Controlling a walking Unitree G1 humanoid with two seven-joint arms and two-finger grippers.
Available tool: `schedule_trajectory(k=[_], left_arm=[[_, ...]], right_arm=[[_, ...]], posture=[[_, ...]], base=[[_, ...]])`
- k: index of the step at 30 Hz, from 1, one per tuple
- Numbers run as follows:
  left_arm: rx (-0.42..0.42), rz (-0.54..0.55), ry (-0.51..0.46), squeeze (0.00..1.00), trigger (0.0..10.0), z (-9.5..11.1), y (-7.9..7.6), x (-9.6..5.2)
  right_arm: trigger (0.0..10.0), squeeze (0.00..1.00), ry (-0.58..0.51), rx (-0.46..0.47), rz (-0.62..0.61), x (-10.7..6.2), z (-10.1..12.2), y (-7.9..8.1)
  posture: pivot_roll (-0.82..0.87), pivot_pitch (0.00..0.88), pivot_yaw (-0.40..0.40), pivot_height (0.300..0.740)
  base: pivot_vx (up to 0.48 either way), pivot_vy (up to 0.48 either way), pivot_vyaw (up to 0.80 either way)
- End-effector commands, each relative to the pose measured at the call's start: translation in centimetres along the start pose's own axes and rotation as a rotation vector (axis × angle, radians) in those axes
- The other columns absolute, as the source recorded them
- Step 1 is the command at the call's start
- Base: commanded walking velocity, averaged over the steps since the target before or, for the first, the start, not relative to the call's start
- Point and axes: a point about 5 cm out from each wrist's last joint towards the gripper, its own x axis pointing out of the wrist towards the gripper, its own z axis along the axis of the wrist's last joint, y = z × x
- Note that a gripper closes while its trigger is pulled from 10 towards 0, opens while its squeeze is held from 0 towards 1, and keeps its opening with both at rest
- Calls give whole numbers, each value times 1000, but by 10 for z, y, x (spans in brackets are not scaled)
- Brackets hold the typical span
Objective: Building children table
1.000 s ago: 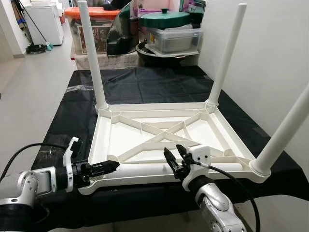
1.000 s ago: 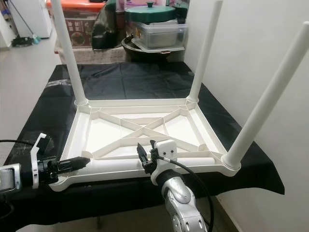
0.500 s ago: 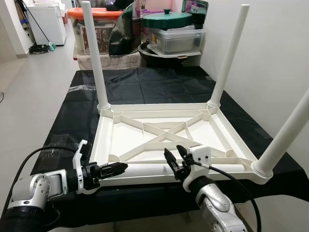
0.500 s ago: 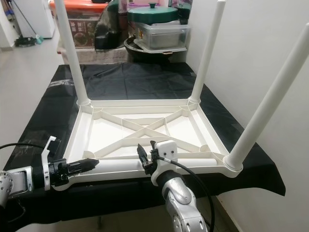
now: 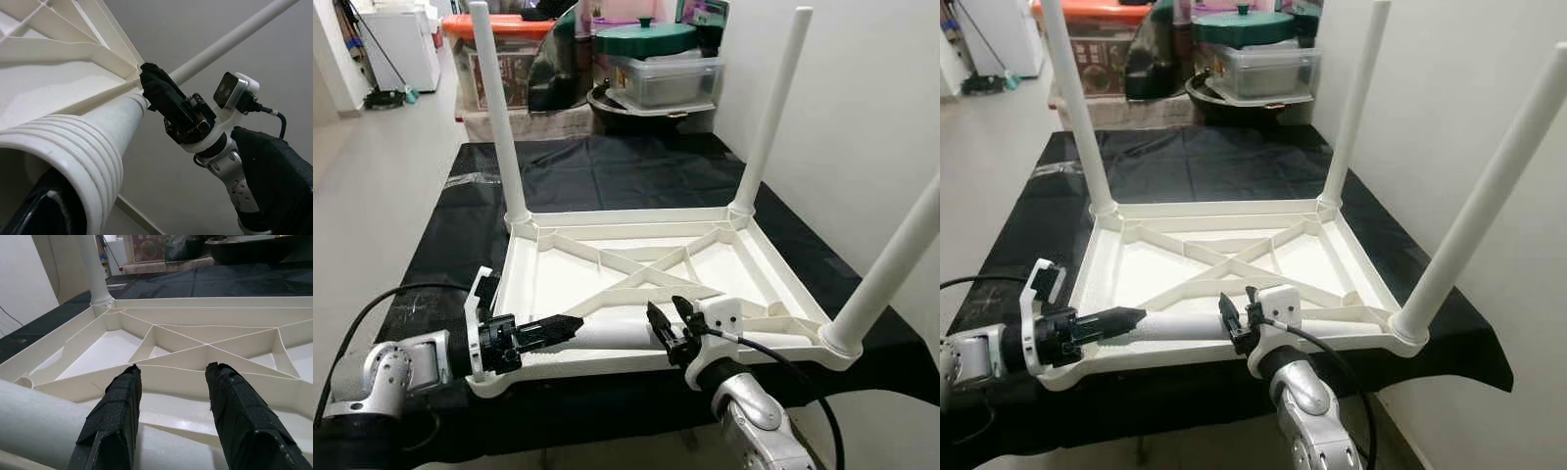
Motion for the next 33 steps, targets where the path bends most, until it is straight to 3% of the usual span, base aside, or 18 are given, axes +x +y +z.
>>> schedule_trajectory(k=[1, 2, 3, 19, 26, 30, 31, 32, 33], left_arm=[[6, -3, 20, 0, 8196, -1, -1, -2], [1, 2, 23, 0, 3255, -2, 0, -2], [-11, 6, 19, 0, 0, -3, 1, -2], [-30, 51, -2, 0, 0, -4, 6, -4], [-26, 59, -20, 0, 0, -3, 4, -9], [12, 61, -77, 0, 0, 5, -4, -18], [12, 61, -77, 0, 0, 5, -4, -18], [75, 52, -143, 0, 0, 18, -20, -24], [75, 52, -143, 0, 0, 18, -20, -24]], right_arm=[[10000, 0, 3, 12, 4, -1, 1, 0], [10000, 0, 2, 12, 3, -2, 1, 0], [10000, 0, 2, 13, 2, -2, 1, 0], [10000, 0, -16, 37, -9, -1, 4, -2], [10000, 0, -96, 94, -21, 5, 22, -7], [10000, 0, -203, 272, -41, 20, 53, -15], [10000, 0, -203, 272, -41, 20, 53, -15], [10000, 0, -275, 371, -28, 29, 75, -17], [10000, 0, -275, 371, -28, 29, 75, -17]], posture=[[170, 0, -70, 740], [170, 0, -70, 740], [169, 0, -70, 740], [171, 0, -69, 740], [176, 0, -70, 740], [178, 0, -68, 740], [178, 0, -68, 740], [192, 0, -78, 740], [192, 0, -78, 740]], base=[[0, 0, 0], [0, 0, 0], [0, 0, 0], [0, 0, 0], [0, 0, 0], [0, 0, 0], [0, 0, 0], [0, 0, 0], [0, 0, 0]])
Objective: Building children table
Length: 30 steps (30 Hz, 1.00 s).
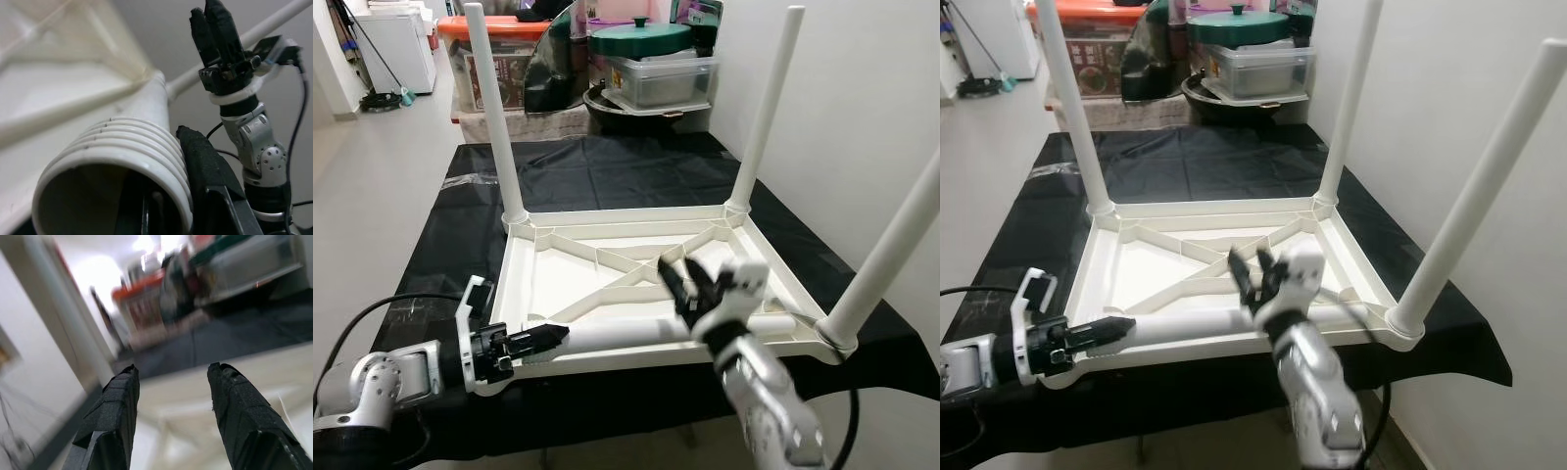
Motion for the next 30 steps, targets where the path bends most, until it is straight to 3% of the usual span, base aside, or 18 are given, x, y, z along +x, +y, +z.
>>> schedule_trajectory(k=[1, 5, 7, 11, 12, 14, 15, 18, 19, 24, 30], left_arm=[[44, -9, -53, 0, 0, 12, -8, -6], [91, -19, -91, 0, 0, 20, -19, -9], [193, -14, -115, 0, 0, 28, -38, -17], [222, 3, -132, 0, 0, 30, -41, -20], [243, 34, -168, 0, 1255, 32, -42, -22], [253, 51, -187, 0, 1255, 32, -43, -22], [263, 75, -203, 0, 10000, 32, -42, -23], [281, 132, -281, 0, 10000, 32, -39, -23], [282, 152, -317, 0, 10000, 32, -38, -23], [285, 163, -413, 0, 10000, 35, -41, -20], [280, 75, -437, 0, 10000, 31, -56, 2]], right_arm=[[10000, 0, -1, 52, -11, 0, 1, -1], [10000, 0, -30, 105, 13, 7, 11, 3], [10000, 0, -93, 234, 55, 18, 27, 14], [10000, 0, -114, 307, 73, 21, 34, 17], [10000, 1000, -111, 366, 91, 23, 36, 18], [10000, 1000, -103, 384, 96, 23, 36, 18], [10000, 1000, -89, 412, 96, 23, 35, 17], [10000, 1000, -48, 516, 90, 21, 27, 10], [10000, 0, -41, 562, 92, 20, 25, 8], [10000, 0, 9, 656, 87, 18, 17, 5], [10000, 0, 80, 758, 119, 15, 3, 15]], posture=[[192, 0, -78, 740], [195, 0, -81, 740], [207, 0, -92, 740], [207, 0, -96, 740], [205, 0, -98, 740], [205, 0, -98, 740], [208, 0, -101, 740], [206, 0, -105, 740], [205, 0, -108, 740], [204, 0, -108, 740], [206, 0, -110, 740]], base=[[0, 0, 0], [0, 0, 0], [0, 0, 0], [0, 0, 0], [0, 0, 0], [0, 0, 0], [0, 0, 0], [0, 0, 0], [0, 0, 0], [0, 0, 0], [0, 0, 0]])
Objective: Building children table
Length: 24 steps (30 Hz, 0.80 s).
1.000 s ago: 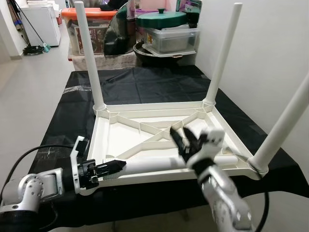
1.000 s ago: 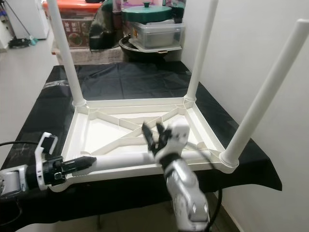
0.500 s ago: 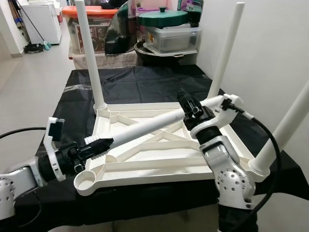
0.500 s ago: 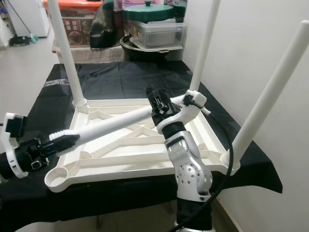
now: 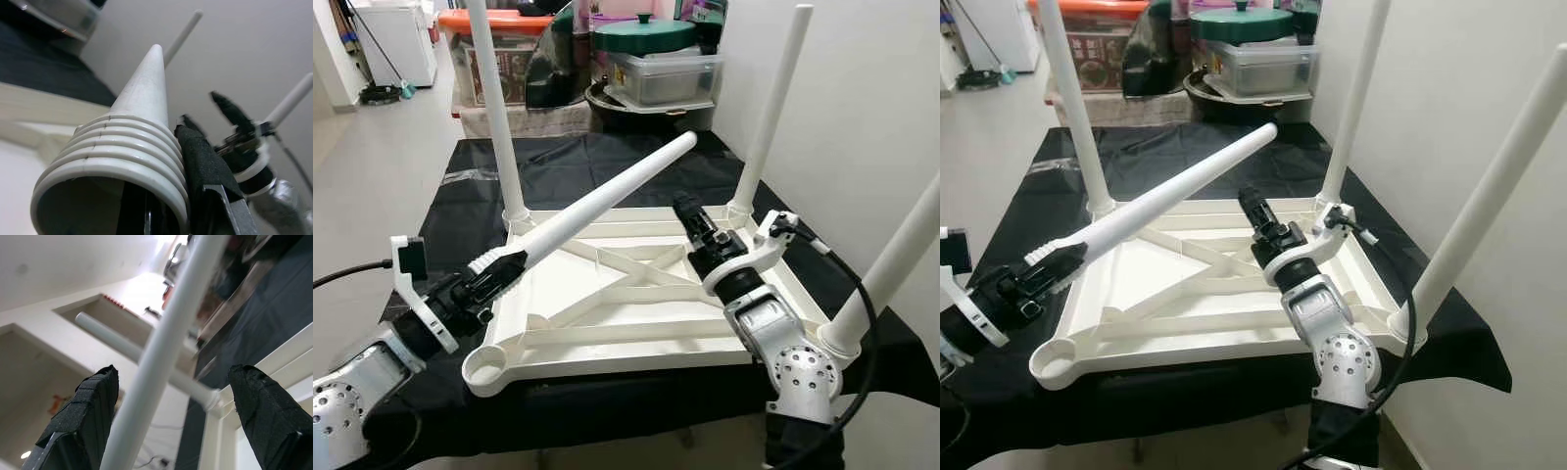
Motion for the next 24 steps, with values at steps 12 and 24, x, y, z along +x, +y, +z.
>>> schedule_trajectory(k=[12, 24], left_arm=[[-75, -130, 28, 0, 10000, -27, -32, 25], [-116, -127, 43, 0, 10000, -38, -37, 31]], right_arm=[[10000, 0, 114, 215, 105, 8, -30, 15], [10000, 0, 175, 253, 141, 6, -40, 19]], posture=[[211, 0, -110, 740], [211, 0, -108, 740]], base=[[0, 0, 0], [0, 0, 0]])
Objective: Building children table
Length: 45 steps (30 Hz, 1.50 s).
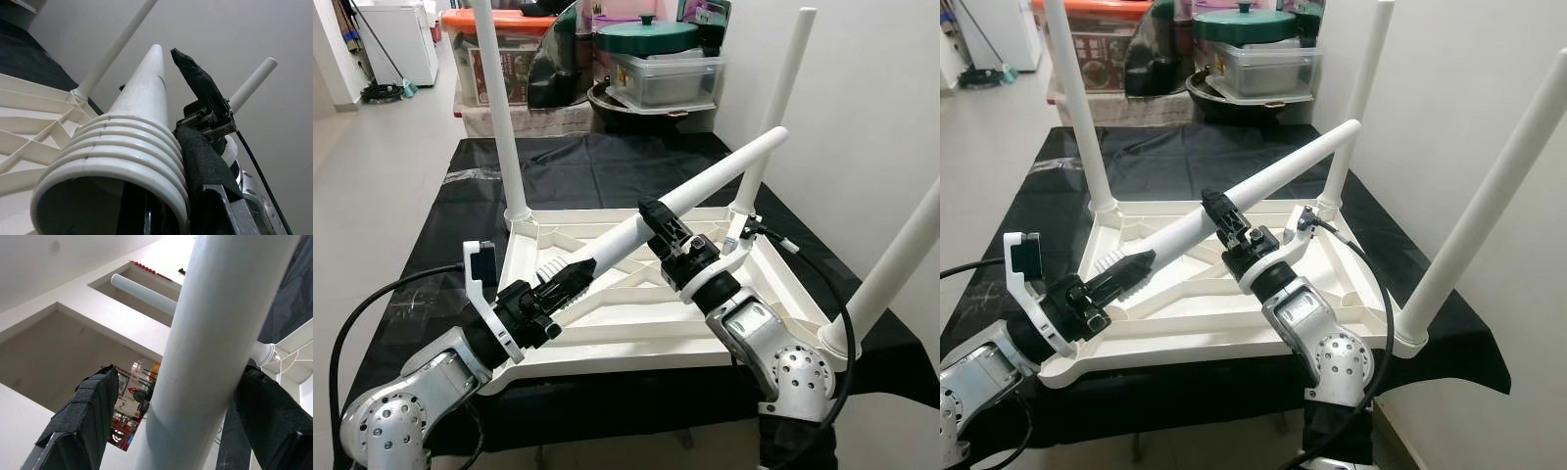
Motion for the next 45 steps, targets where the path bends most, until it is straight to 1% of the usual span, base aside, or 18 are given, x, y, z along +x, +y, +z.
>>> schedule_trajectory(k=[1, 5, 7, 17, 26, 27, 28, 40, 45], left_arm=[[-1, -20, 2, 0, 10000, -3, -4, 2], [-18, -31, 18, 0, 10000, -9, -7, 3], [-38, -44, 33, 0, 10000, -15, -11, 3], [-54, -52, 57, 0, 10000, -22, -15, 2], [-57, -54, 58, 0, 10000, -23, -16, 1], [-59, -52, 57, 0, 10000, -23, -16, 1], [-60, -52, 57, 0, 10000, -23, -16, 1], [-74, -45, 60, 0, 10000, -26, -16, 1], [-87, -20, 82, 0, 10000, -29, -12, -2]], right_arm=[[10000, 0, 17, 92, 26, 7, -19, 1], [10000, 0, 23, 100, 22, 7, -20, -1], [10000, 0, 33, 114, 19, 6, -21, -3], [10000, 0, 27, 128, 21, 5, -18, -6], [9961, 0, 22, 131, 27, 6, -15, -6], [2392, 0, 21, 131, 29, 6, -15, -6], [0, 0, 21, 132, 31, 6, -15, -6], [0, 0, 15, 131, 37, 5, -13, -5], [0, 0, 6, 131, 34, 5, -12, -6]], posture=[[211, 0, -108, 740], [213, 0, -106, 740], [212, 0, -108, 740], [211, 0, -105, 740], [211, 0, -108, 740], [212, 0, -109, 740], [211, 0, -107, 740], [209, 0, -108, 740], [209, 0, -107, 740]], base=[[0, 0, 0], [0, 0, 0], [0, 0, 0], [0, 0, 0], [0, 0, 0], [0, 0, 0], [0, 0, 0], [0, 0, 0], [0, 0, 0]])
